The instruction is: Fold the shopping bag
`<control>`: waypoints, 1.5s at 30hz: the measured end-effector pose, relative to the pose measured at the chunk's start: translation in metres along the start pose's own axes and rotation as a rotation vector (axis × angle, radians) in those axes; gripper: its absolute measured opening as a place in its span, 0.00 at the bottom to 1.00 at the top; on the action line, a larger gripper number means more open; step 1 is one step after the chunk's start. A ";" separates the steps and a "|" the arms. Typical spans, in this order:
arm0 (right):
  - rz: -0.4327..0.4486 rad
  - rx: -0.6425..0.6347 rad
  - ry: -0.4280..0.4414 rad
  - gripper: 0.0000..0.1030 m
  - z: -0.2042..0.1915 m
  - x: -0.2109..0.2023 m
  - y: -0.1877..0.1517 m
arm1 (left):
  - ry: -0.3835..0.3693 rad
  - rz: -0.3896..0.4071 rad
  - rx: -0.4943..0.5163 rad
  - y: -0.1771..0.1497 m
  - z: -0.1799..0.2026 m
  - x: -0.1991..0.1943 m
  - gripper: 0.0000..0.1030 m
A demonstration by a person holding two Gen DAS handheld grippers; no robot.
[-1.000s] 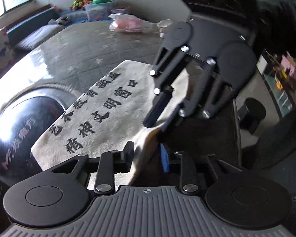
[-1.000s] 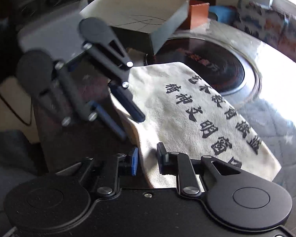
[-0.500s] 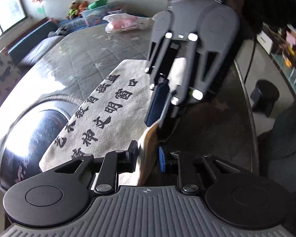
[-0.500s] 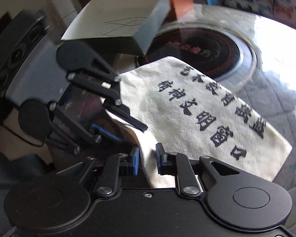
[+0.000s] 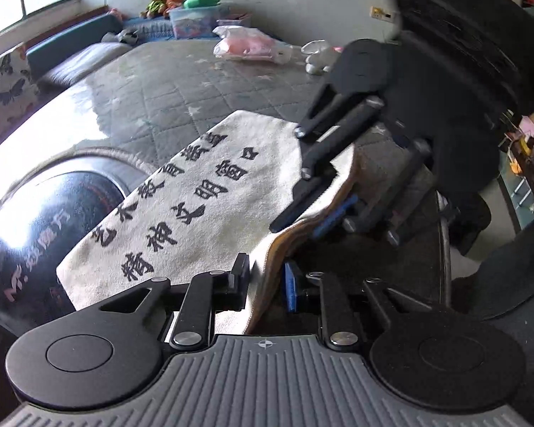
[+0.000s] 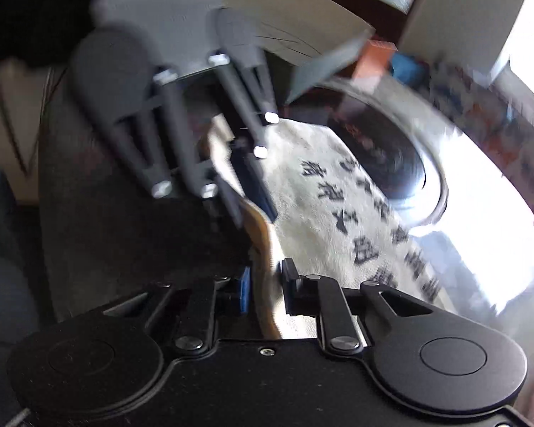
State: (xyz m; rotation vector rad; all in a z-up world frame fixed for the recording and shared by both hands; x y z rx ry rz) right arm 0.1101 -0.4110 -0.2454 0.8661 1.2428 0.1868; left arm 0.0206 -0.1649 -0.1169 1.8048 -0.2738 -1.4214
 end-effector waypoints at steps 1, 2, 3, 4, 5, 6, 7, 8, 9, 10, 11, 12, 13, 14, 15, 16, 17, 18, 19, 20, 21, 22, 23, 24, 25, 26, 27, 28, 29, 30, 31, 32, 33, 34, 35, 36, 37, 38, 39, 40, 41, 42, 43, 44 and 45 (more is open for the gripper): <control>-0.001 0.059 0.032 0.19 0.008 -0.001 0.001 | 0.000 -0.001 0.019 0.000 0.002 -0.001 0.31; -0.003 0.095 0.057 0.19 0.014 -0.001 0.001 | 0.001 -0.002 0.038 0.000 0.005 -0.001 0.33; -0.006 0.126 0.080 0.19 0.019 0.000 0.002 | 0.001 -0.003 0.055 0.000 0.007 -0.002 0.36; -0.009 0.153 0.099 0.19 0.023 0.000 0.002 | 0.005 -0.004 0.064 0.000 0.008 -0.001 0.37; -0.013 0.187 0.121 0.19 0.027 0.000 0.002 | 0.023 -0.010 0.088 -0.001 0.008 0.003 0.37; -0.017 0.218 0.144 0.19 0.032 0.001 0.002 | 0.036 -0.013 0.091 -0.001 0.007 0.006 0.37; -0.019 0.231 0.158 0.19 0.034 0.001 0.002 | 0.039 -0.009 0.078 -0.001 0.004 0.007 0.35; -0.022 0.243 0.169 0.19 0.036 0.001 0.002 | 0.041 -0.005 0.066 -0.002 0.002 0.009 0.35; -0.024 0.260 0.183 0.19 0.039 0.001 0.002 | 0.044 -0.001 0.054 -0.002 -0.001 0.011 0.27; -0.025 0.279 0.196 0.19 0.041 0.001 0.002 | 0.045 0.002 0.042 -0.002 -0.003 0.012 0.25; -0.024 0.292 0.206 0.19 0.043 0.000 0.001 | 0.041 0.003 0.036 -0.003 -0.005 0.013 0.24; -0.032 0.291 0.211 0.19 0.041 -0.001 0.000 | 0.032 0.001 0.031 -0.003 -0.004 0.012 0.22; -0.043 0.287 0.213 0.19 0.037 -0.003 0.000 | 0.022 -0.005 0.024 -0.004 -0.001 0.010 0.21; -0.046 0.277 0.217 0.19 0.032 -0.004 -0.001 | 0.013 -0.011 0.016 -0.005 0.002 0.008 0.21; -0.050 0.251 0.218 0.19 0.025 -0.006 0.000 | 0.004 -0.016 0.001 -0.006 0.005 0.006 0.20; -0.052 0.224 0.215 0.19 0.020 -0.005 0.001 | -0.005 -0.022 -0.016 -0.008 0.008 0.003 0.20; -0.052 0.191 0.205 0.20 0.012 -0.007 0.001 | -0.012 -0.026 -0.030 -0.009 0.008 0.001 0.19; -0.050 0.145 0.194 0.21 0.001 -0.011 0.000 | -0.030 -0.037 -0.067 -0.012 0.012 -0.003 0.19; -0.049 0.106 0.185 0.21 -0.007 -0.014 -0.001 | -0.041 -0.046 -0.094 -0.014 0.013 -0.006 0.18; -0.049 0.054 0.167 0.26 -0.017 -0.018 -0.002 | -0.048 -0.053 -0.113 -0.016 0.013 -0.009 0.18; -0.053 -0.004 0.145 0.27 -0.027 -0.022 -0.005 | -0.055 -0.060 -0.131 -0.018 0.014 -0.012 0.18; -0.058 -0.038 0.132 0.28 -0.033 -0.024 -0.008 | -0.062 -0.067 -0.149 -0.019 0.014 -0.014 0.18; -0.061 -0.059 0.126 0.31 -0.037 -0.027 -0.010 | -0.069 -0.074 -0.166 -0.022 0.015 -0.017 0.18; -0.065 -0.072 0.125 0.31 -0.040 -0.030 -0.013 | -0.077 -0.077 -0.181 -0.025 0.014 -0.021 0.18; -0.068 -0.076 0.126 0.31 -0.042 -0.034 -0.015 | -0.079 -0.077 -0.190 -0.026 0.013 -0.021 0.18; -0.071 -0.083 0.122 0.31 -0.043 -0.038 -0.018 | -0.090 -0.076 -0.225 -0.029 0.009 -0.024 0.18; -0.073 -0.091 0.115 0.31 -0.044 -0.041 -0.019 | -0.097 -0.073 -0.244 -0.030 0.007 -0.025 0.18; -0.074 -0.094 0.112 0.31 -0.043 -0.042 -0.020 | -0.103 -0.072 -0.254 -0.031 0.006 -0.025 0.18; -0.076 -0.092 0.109 0.31 -0.042 -0.044 -0.022 | -0.110 -0.072 -0.263 -0.031 0.005 -0.026 0.18; -0.078 -0.091 0.107 0.31 -0.041 -0.046 -0.023 | -0.116 -0.071 -0.273 -0.032 0.004 -0.026 0.18; -0.082 -0.092 0.109 0.31 -0.040 -0.047 -0.024 | -0.125 -0.072 -0.283 -0.031 0.003 -0.026 0.18; -0.085 -0.100 0.110 0.31 -0.040 -0.047 -0.024 | -0.134 -0.072 -0.294 -0.031 0.002 -0.025 0.18; -0.090 -0.103 0.113 0.31 -0.039 -0.049 -0.025 | -0.149 -0.073 -0.311 -0.032 -0.001 -0.025 0.18; -0.095 -0.095 0.119 0.31 -0.037 -0.048 -0.025 | -0.163 -0.074 -0.327 -0.032 -0.004 -0.024 0.18; -0.096 -0.074 0.128 0.31 -0.033 -0.048 -0.025 | -0.170 -0.074 -0.336 -0.032 -0.005 -0.024 0.18; -0.098 -0.038 0.141 0.30 -0.027 -0.049 -0.025 | -0.190 -0.073 -0.365 -0.033 -0.010 -0.024 0.18; -0.102 -0.001 0.155 0.30 -0.022 -0.050 -0.026 | -0.210 -0.071 -0.394 -0.035 -0.014 -0.023 0.18; -0.103 0.056 0.175 0.30 -0.014 -0.052 -0.027 | -0.229 -0.070 -0.421 -0.036 -0.019 -0.022 0.18; -0.102 0.129 0.200 0.30 -0.005 -0.052 -0.028 | -0.238 -0.070 -0.434 -0.037 -0.020 -0.022 0.17; -0.104 0.197 0.223 0.30 0.004 -0.051 -0.029 | -0.249 -0.071 -0.448 -0.038 -0.023 -0.022 0.17; -0.109 0.266 0.249 0.30 0.013 -0.051 -0.030 | -0.268 -0.076 -0.467 -0.038 -0.026 -0.021 0.17; -0.116 0.334 0.274 0.29 0.021 -0.048 -0.032 | -0.278 -0.081 -0.480 -0.037 -0.028 -0.019 0.17; -0.122 0.387 0.295 0.29 0.028 -0.045 -0.034 | -0.282 -0.084 -0.484 -0.037 -0.029 -0.019 0.17; -0.129 0.443 0.318 0.29 0.035 -0.042 -0.035 | -0.293 -0.091 -0.491 -0.036 -0.031 -0.017 0.17; -0.135 0.508 0.344 0.29 0.042 -0.038 -0.038 | -0.297 -0.099 -0.490 -0.035 -0.032 -0.016 0.17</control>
Point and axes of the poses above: each gripper's, at about its wrist camera, not at the fingertips, and x roughly the way its jaws point, z to its right, y to its top, the point moved 4 cm from there along x, roughly the way its jaws point, and after that the axes turned 3 degrees about z, right-handed, at the moved point
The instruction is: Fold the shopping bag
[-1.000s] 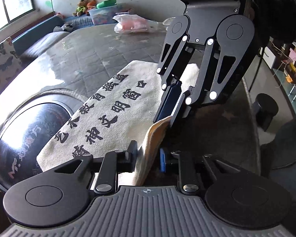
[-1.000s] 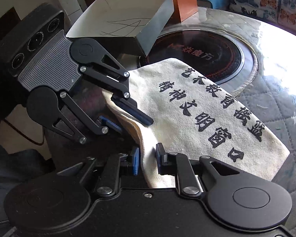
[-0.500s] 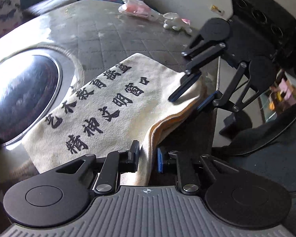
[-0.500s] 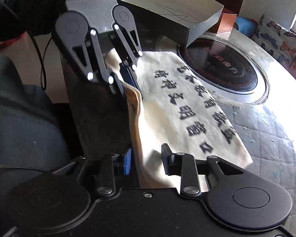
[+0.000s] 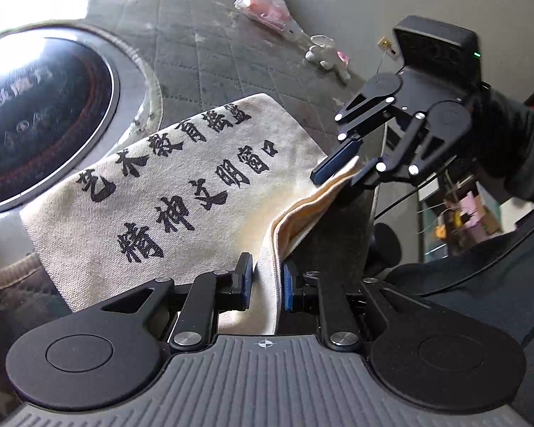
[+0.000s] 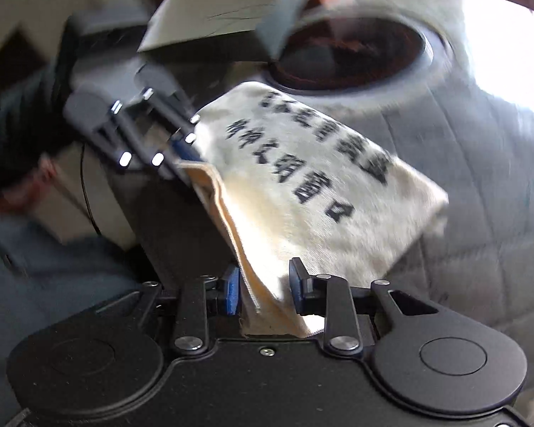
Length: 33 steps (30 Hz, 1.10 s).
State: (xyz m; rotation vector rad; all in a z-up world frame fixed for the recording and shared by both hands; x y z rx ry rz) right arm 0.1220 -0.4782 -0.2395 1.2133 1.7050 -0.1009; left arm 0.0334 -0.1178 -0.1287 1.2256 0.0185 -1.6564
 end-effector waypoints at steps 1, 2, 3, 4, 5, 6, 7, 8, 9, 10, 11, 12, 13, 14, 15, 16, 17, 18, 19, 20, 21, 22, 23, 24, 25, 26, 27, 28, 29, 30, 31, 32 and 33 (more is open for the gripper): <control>-0.001 0.048 0.021 0.29 0.006 0.000 0.001 | -0.003 -0.007 -0.008 0.002 -0.001 0.001 0.17; 0.001 0.113 0.045 0.28 0.013 0.001 0.003 | -0.008 -0.010 -0.024 0.003 -0.003 0.001 0.17; 0.003 0.192 0.074 0.28 0.022 0.001 0.004 | -0.013 -0.011 -0.038 0.003 -0.006 0.001 0.17; 0.006 0.250 0.098 0.28 0.028 0.002 0.003 | -0.022 -0.013 -0.054 0.004 -0.008 0.001 0.17; 0.010 0.297 0.119 0.28 0.033 0.001 0.002 | -0.031 -0.015 -0.072 0.004 -0.011 0.002 0.17; 0.014 0.338 0.139 0.28 0.037 0.000 0.001 | -0.042 -0.018 -0.096 0.005 -0.014 0.002 0.17; 0.019 0.359 0.152 0.28 0.039 -0.002 0.000 | -0.046 -0.021 -0.106 0.005 -0.016 0.003 0.17; 0.024 0.352 0.152 0.28 0.038 -0.003 -0.001 | -0.051 -0.024 -0.117 0.005 -0.017 0.004 0.17; 0.030 0.330 0.145 0.28 0.034 -0.005 -0.001 | -0.055 -0.027 -0.128 0.006 -0.018 0.004 0.16; 0.034 0.293 0.129 0.30 0.029 -0.007 -0.001 | -0.056 -0.028 -0.134 0.006 -0.019 0.005 0.16; 0.036 0.241 0.105 0.33 0.021 -0.011 0.000 | -0.057 -0.029 -0.140 0.007 -0.020 0.005 0.16; 0.039 0.183 0.072 0.39 0.014 -0.014 0.001 | -0.059 -0.029 -0.143 0.007 -0.020 0.005 0.16; 0.043 0.125 0.035 0.42 0.007 -0.017 0.002 | -0.060 -0.028 -0.146 0.007 -0.020 0.005 0.16; 0.048 0.046 -0.007 0.48 -0.002 -0.021 0.001 | -0.062 -0.027 -0.150 0.007 -0.021 0.005 0.16; 0.050 -0.045 -0.050 0.50 -0.013 -0.025 0.000 | -0.065 -0.025 -0.156 0.006 -0.021 0.005 0.16; 0.050 -0.100 -0.072 0.51 -0.020 -0.026 -0.003 | -0.067 -0.024 -0.158 0.006 -0.022 0.005 0.16; 0.049 -0.150 -0.089 0.55 -0.027 -0.026 -0.007 | -0.068 -0.022 -0.161 0.006 -0.022 0.005 0.16; 0.046 -0.212 -0.112 0.58 -0.037 -0.028 -0.011 | -0.070 -0.020 -0.162 0.006 -0.022 0.004 0.16; 0.044 -0.269 -0.138 0.61 -0.044 -0.028 -0.016 | -0.071 -0.019 -0.165 0.005 -0.023 0.004 0.16; 0.043 -0.322 -0.169 0.64 -0.048 -0.028 -0.020 | -0.072 -0.018 -0.169 0.005 -0.023 0.004 0.16; 0.042 -0.363 -0.197 0.64 -0.051 -0.027 -0.024 | -0.073 -0.017 -0.172 0.005 -0.023 0.004 0.16; 0.041 -0.383 -0.216 0.64 -0.051 -0.025 -0.026 | -0.073 -0.017 -0.175 0.005 -0.023 0.004 0.16; 0.037 -0.403 -0.234 0.64 -0.050 -0.023 -0.028 | -0.073 -0.017 -0.175 0.005 -0.023 0.004 0.16; 0.036 -0.429 -0.255 0.63 -0.049 -0.021 -0.032 | -0.072 -0.018 -0.175 0.005 -0.023 0.005 0.16; 0.042 -0.452 -0.270 0.62 -0.048 -0.019 -0.034 | -0.073 -0.019 -0.178 0.006 -0.023 0.005 0.16; 0.050 -0.471 -0.280 0.59 -0.047 -0.018 -0.036 | -0.073 -0.020 -0.181 0.006 -0.024 0.004 0.16; 0.062 -0.484 -0.287 0.54 -0.046 -0.017 -0.037 | -0.074 -0.021 -0.184 0.006 -0.024 0.004 0.16; 0.074 -0.486 -0.288 0.53 -0.045 -0.015 -0.037 | -0.074 -0.023 -0.185 0.006 -0.024 0.004 0.16; 0.090 -0.486 -0.286 0.51 -0.044 -0.015 -0.038 | -0.074 -0.024 -0.187 0.006 -0.025 0.004 0.16; 0.111 -0.487 -0.285 0.47 -0.044 -0.017 -0.039 | -0.074 -0.026 -0.188 0.007 -0.025 0.004 0.16; 0.123 -0.484 -0.286 0.45 -0.044 -0.018 -0.039 | -0.073 -0.028 -0.191 0.007 -0.025 0.005 0.16; 0.137 -0.462 -0.278 0.44 -0.042 -0.020 -0.038 | -0.072 -0.031 -0.191 0.007 -0.025 0.005 0.15; 0.155 -0.422 -0.262 0.43 -0.039 -0.022 -0.037 | -0.070 -0.034 -0.190 0.008 -0.025 0.005 0.15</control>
Point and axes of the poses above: each gripper's, at about its wrist camera, not at the fingertips, and x roughly the way its jaws point, z to its right, y to its top, the point moved 4 cm from there along x, roughly the way its jaws point, and after that the axes turned 3 degrees about z, right-handed, at the moved point
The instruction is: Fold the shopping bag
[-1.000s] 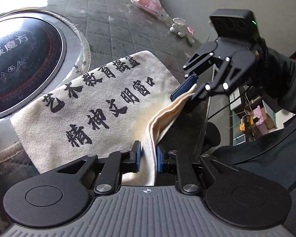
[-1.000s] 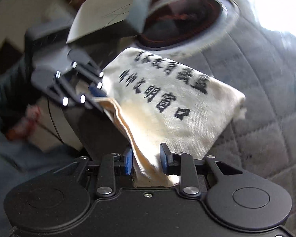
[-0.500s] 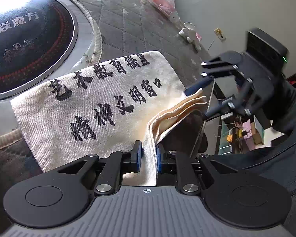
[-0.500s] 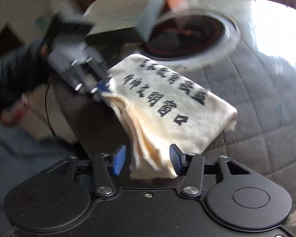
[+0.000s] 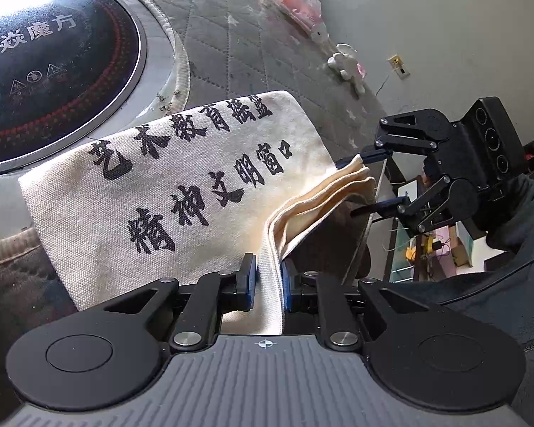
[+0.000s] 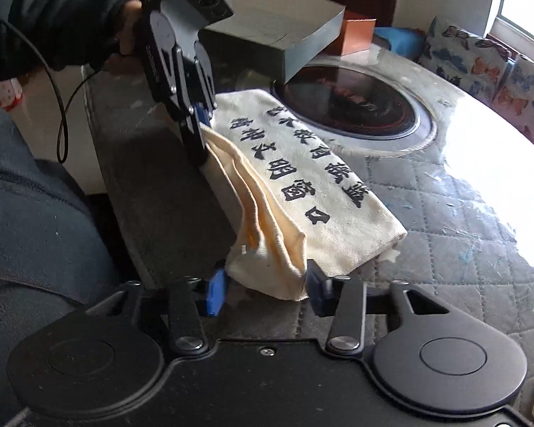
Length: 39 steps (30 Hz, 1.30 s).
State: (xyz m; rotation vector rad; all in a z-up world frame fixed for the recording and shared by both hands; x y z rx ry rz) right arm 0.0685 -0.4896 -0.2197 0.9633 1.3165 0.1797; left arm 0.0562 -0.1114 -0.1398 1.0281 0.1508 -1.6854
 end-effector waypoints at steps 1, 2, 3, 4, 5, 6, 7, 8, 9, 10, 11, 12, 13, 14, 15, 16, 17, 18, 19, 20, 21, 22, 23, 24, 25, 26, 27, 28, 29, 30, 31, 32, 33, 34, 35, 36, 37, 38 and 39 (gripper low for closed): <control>0.011 0.050 0.015 0.42 0.005 -0.001 0.000 | 0.003 -0.003 0.002 0.000 0.001 0.000 0.15; 0.016 0.114 0.036 0.41 0.012 -0.001 -0.001 | 0.006 -0.007 0.005 0.000 0.001 0.000 0.15; 0.019 0.187 0.060 0.40 0.019 0.000 -0.002 | 0.009 -0.010 0.007 0.000 0.002 0.000 0.15; 0.017 0.258 0.082 0.39 0.026 0.000 -0.004 | 0.011 -0.012 0.008 0.001 0.002 -0.001 0.15; 0.013 0.372 0.117 0.38 0.038 0.002 -0.007 | 0.012 -0.015 0.008 0.001 0.002 -0.001 0.15; 0.012 0.514 0.161 0.36 0.053 0.004 -0.010 | 0.011 -0.017 0.006 0.002 0.001 -0.001 0.15; 0.012 0.604 0.189 0.35 0.063 0.005 -0.013 | 0.010 -0.021 0.002 0.002 0.001 -0.001 0.15; 0.008 0.676 0.213 0.34 0.071 0.007 -0.016 | 0.009 -0.025 -0.002 0.002 0.000 -0.001 0.15; 0.005 0.767 0.245 0.34 0.080 0.010 -0.021 | 0.008 -0.029 -0.006 0.003 0.000 0.000 0.15; 0.001 0.824 0.264 0.34 0.086 0.012 -0.023 | 0.007 -0.034 -0.010 0.004 -0.001 0.000 0.15; -0.007 0.856 0.273 0.34 0.089 0.013 -0.024 | 0.009 -0.044 -0.010 0.005 -0.001 0.000 0.15; -0.018 0.900 0.282 0.34 0.093 0.015 -0.025 | 0.011 -0.053 -0.011 0.007 -0.001 0.001 0.14; -0.026 0.936 0.288 0.34 0.095 0.016 -0.026 | 0.011 -0.062 -0.014 0.008 -0.001 0.001 0.14; -0.034 0.967 0.295 0.33 0.098 0.018 -0.027 | 0.010 -0.070 -0.016 0.010 -0.002 0.001 0.14; -0.042 0.989 0.296 0.33 0.100 0.018 -0.027 | 0.008 -0.073 -0.018 0.010 -0.003 0.001 0.14; -0.047 0.990 0.289 0.33 0.099 0.018 -0.026 | 0.005 -0.075 -0.020 0.010 -0.003 0.002 0.14; -0.051 0.967 0.268 0.32 0.096 0.016 -0.023 | 0.002 -0.071 -0.025 0.010 -0.004 0.002 0.14; -0.052 0.923 0.240 0.33 0.092 0.013 -0.017 | -0.004 -0.066 -0.035 0.009 -0.005 0.001 0.14; -0.051 0.884 0.219 0.34 0.088 0.011 -0.014 | -0.010 -0.060 -0.044 0.008 -0.007 0.001 0.14; -0.046 0.831 0.190 0.35 0.083 0.009 -0.010 | -0.015 -0.055 -0.053 0.007 -0.008 0.001 0.14; -0.040 0.763 0.152 0.36 0.078 0.005 -0.005 | -0.019 -0.051 -0.059 0.007 -0.009 0.001 0.14; -0.037 0.710 0.125 0.36 0.073 0.003 -0.001 | -0.023 -0.048 -0.065 0.006 -0.010 0.001 0.14; -0.036 0.638 0.086 0.37 0.066 0.001 0.003 | -0.024 -0.046 -0.066 0.006 -0.010 0.001 0.14; -0.036 0.551 0.044 0.38 0.057 -0.003 0.009 | -0.024 -0.046 -0.067 0.006 -0.011 0.001 0.14; -0.035 0.494 0.021 0.38 0.050 -0.006 0.013 | -0.023 -0.046 -0.066 0.006 -0.010 0.001 0.14; -0.031 0.424 -0.013 0.38 0.043 -0.008 0.017 | -0.022 -0.046 -0.065 0.006 -0.010 0.001 0.14; -0.025 0.335 -0.051 0.38 0.033 -0.012 0.022 | -0.021 -0.046 -0.064 0.006 -0.010 0.000 0.14; -0.020 0.275 -0.072 0.38 0.027 -0.014 0.026 | -0.022 -0.044 -0.065 0.006 -0.010 0.000 0.14; -0.006 0.211 -0.094 0.38 0.020 -0.018 0.031 | -0.024 -0.043 -0.066 0.006 -0.010 0.000 0.14; 0.014 0.141 -0.106 0.38 0.010 -0.022 0.036 | -0.025 -0.042 -0.067 0.006 -0.010 0.000 0.14; 0.027 0.100 -0.097 0.38 0.004 -0.023 0.040 | -0.027 -0.041 -0.070 0.006 -0.010 0.000 0.14; 0.034 0.077 -0.075 0.38 -0.003 -0.022 0.043 | -0.029 -0.040 -0.072 0.006 -0.011 0.000 0.14; 0.038 0.056 -0.041 0.38 -0.012 -0.019 0.046 | -0.030 -0.038 -0.071 0.006 -0.011 -0.001 0.14; 0.038 0.045 -0.013 0.36 -0.018 -0.015 0.048 | -0.030 -0.036 -0.070 0.006 -0.011 -0.001 0.14; 0.029 0.041 0.012 0.32 -0.021 -0.008 0.049 | -0.030 -0.035 -0.070 0.006 -0.011 -0.001 0.14; 0.015 0.035 0.040 0.30 -0.025 0.002 0.049 | -0.031 -0.033 -0.070 0.006 -0.011 -0.001 0.14; 0.005 0.031 0.058 0.29 -0.027 0.009 0.049 | -0.032 -0.031 -0.071 0.005 -0.011 -0.001 0.14; -0.004 0.028 0.064 0.28 -0.027 0.017 0.049 | -0.033 -0.029 -0.072 0.005 -0.011 -0.001 0.14; -0.014 0.026 0.065 0.28 -0.026 0.027 0.049 | -0.034 -0.028 -0.072 0.005 -0.012 -0.001 0.14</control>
Point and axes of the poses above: each gripper's, at about its wrist camera, not at the fingertips, and x roughly the way its jaws point, z to its right, y to its top, the point moved 4 cm from there along x, roughly the way its jaws point, and after that the axes turned 3 degrees about z, right-handed, at the moved point
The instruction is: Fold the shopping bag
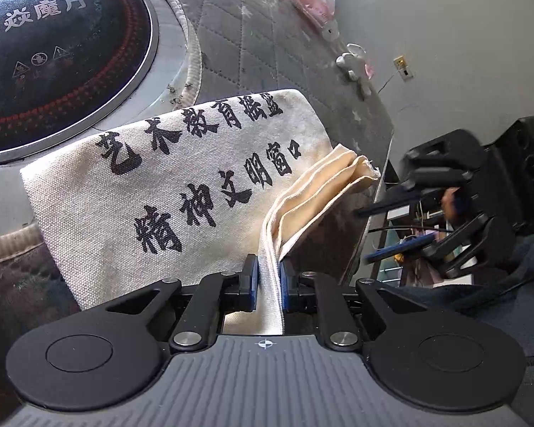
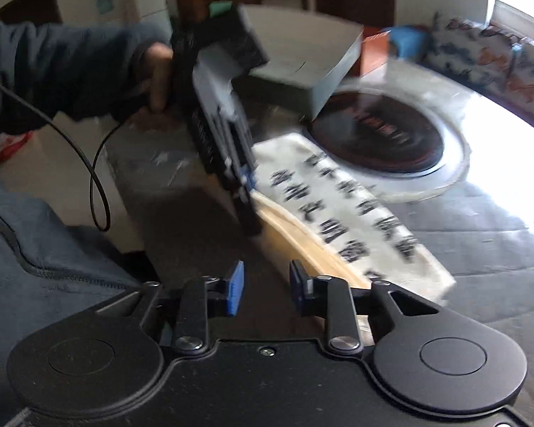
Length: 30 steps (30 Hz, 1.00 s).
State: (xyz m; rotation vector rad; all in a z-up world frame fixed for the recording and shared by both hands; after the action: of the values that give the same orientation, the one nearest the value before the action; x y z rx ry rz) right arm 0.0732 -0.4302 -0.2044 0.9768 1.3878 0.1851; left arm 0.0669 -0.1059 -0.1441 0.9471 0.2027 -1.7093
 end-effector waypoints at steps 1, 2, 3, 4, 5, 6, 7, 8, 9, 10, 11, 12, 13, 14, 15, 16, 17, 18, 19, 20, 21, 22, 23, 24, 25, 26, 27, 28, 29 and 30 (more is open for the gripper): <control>-0.007 -0.001 -0.003 0.28 0.002 0.007 0.001 | 0.000 0.001 0.001 0.000 0.000 0.000 0.14; -0.008 -0.005 -0.010 0.28 0.005 0.012 0.002 | -0.001 0.003 0.002 0.000 0.000 -0.001 0.14; -0.009 -0.009 -0.021 0.27 0.007 0.016 0.004 | -0.002 0.007 0.008 0.000 0.000 -0.001 0.14; -0.009 -0.013 -0.028 0.26 0.008 0.019 0.005 | -0.003 0.011 0.013 -0.001 0.001 -0.002 0.14; -0.008 -0.013 -0.036 0.23 0.010 0.022 0.005 | -0.004 0.015 0.020 -0.001 0.001 -0.002 0.15; -0.010 -0.005 -0.044 0.23 0.012 0.027 0.005 | -0.003 0.022 0.037 -0.002 0.003 -0.003 0.16; -0.013 0.005 -0.048 0.23 0.013 0.031 0.004 | -0.001 0.029 0.053 -0.004 0.005 -0.005 0.15; -0.014 0.013 -0.050 0.23 0.015 0.033 0.003 | 0.003 0.037 0.073 -0.005 0.007 -0.006 0.16; -0.012 0.015 -0.052 0.23 0.016 0.035 0.002 | 0.025 0.049 0.111 -0.008 0.012 -0.011 0.19; -0.011 0.016 -0.051 0.23 0.015 0.036 0.000 | 0.031 0.052 0.123 -0.010 0.013 -0.013 0.27; -0.013 0.029 -0.047 0.23 0.016 0.036 -0.001 | 0.049 0.063 0.157 -0.013 0.017 -0.019 0.32; -0.017 0.052 -0.040 0.22 0.018 0.037 0.000 | 0.067 0.072 0.189 -0.016 0.021 -0.025 0.37; -0.021 0.065 -0.033 0.22 0.020 0.037 0.000 | 0.086 0.080 0.217 -0.019 0.024 -0.030 0.38; -0.024 0.070 -0.027 0.22 0.021 0.036 0.001 | 0.104 0.088 0.245 -0.022 0.027 -0.035 0.39; -0.026 0.079 -0.020 0.22 0.022 0.036 0.001 | 0.113 0.095 0.274 -0.027 0.029 -0.041 0.41; -0.028 0.089 -0.015 0.22 0.023 0.037 0.002 | 0.122 0.102 0.303 -0.032 0.032 -0.047 0.44; -0.031 0.096 -0.009 0.22 0.025 0.037 0.002 | 0.132 0.109 0.331 -0.036 0.035 -0.053 0.46; -0.033 0.103 -0.003 0.22 0.026 0.037 0.003 | 0.145 0.113 0.355 -0.040 0.035 -0.057 0.50; -0.035 0.109 0.001 0.22 0.026 0.037 0.003 | 0.157 0.116 0.376 -0.044 0.036 -0.061 0.50; -0.037 0.110 0.003 0.22 0.027 0.037 0.003 | 0.159 0.120 0.386 -0.046 0.036 -0.064 0.51; -0.039 0.111 0.005 0.22 0.027 0.037 0.002 | 0.159 0.133 0.404 -0.050 0.037 -0.069 0.53; -0.041 0.114 0.007 0.22 0.028 0.037 0.003 | 0.158 0.139 0.410 -0.051 0.038 -0.070 0.55; -0.043 0.120 0.010 0.22 0.029 0.037 0.003 | 0.161 0.148 0.427 -0.055 0.038 -0.074 0.55; -0.046 0.125 0.014 0.22 0.030 0.037 0.003 | 0.174 0.154 0.464 -0.060 0.039 -0.077 0.56; -0.048 0.133 0.018 0.22 0.031 0.038 0.004 | 0.188 0.153 0.496 -0.063 0.039 -0.077 0.56; -0.049 0.143 0.021 0.22 0.032 0.038 0.004 | 0.200 0.155 0.526 -0.066 0.040 -0.078 0.56; -0.051 0.150 0.023 0.22 0.033 0.038 0.004 | 0.208 0.156 0.548 -0.069 0.040 -0.079 0.56; -0.053 0.153 0.024 0.22 0.034 0.039 0.005 | 0.214 0.158 0.569 -0.072 0.040 -0.079 0.56; -0.055 0.155 0.024 0.22 0.034 0.040 0.005 | 0.219 0.163 0.589 -0.075 0.040 -0.078 0.56; -0.057 0.157 0.023 0.22 0.034 0.040 0.006 | 0.225 0.169 0.605 -0.077 0.040 -0.077 0.57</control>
State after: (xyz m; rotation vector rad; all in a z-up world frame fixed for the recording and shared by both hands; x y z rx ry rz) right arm 0.1149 -0.4169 -0.2343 1.0659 1.4663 0.0449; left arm -0.0150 -0.0443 -0.0902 1.5552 -0.2611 -1.5268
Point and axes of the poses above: each gripper's, at about its wrist camera, not at the fingertips, and x roughly the way its jaws point, z to its right, y to its top, the point moved 4 cm from there along x, roughly the way its jaws point, and after that the axes turned 3 degrees about z, right-handed, at the moved point
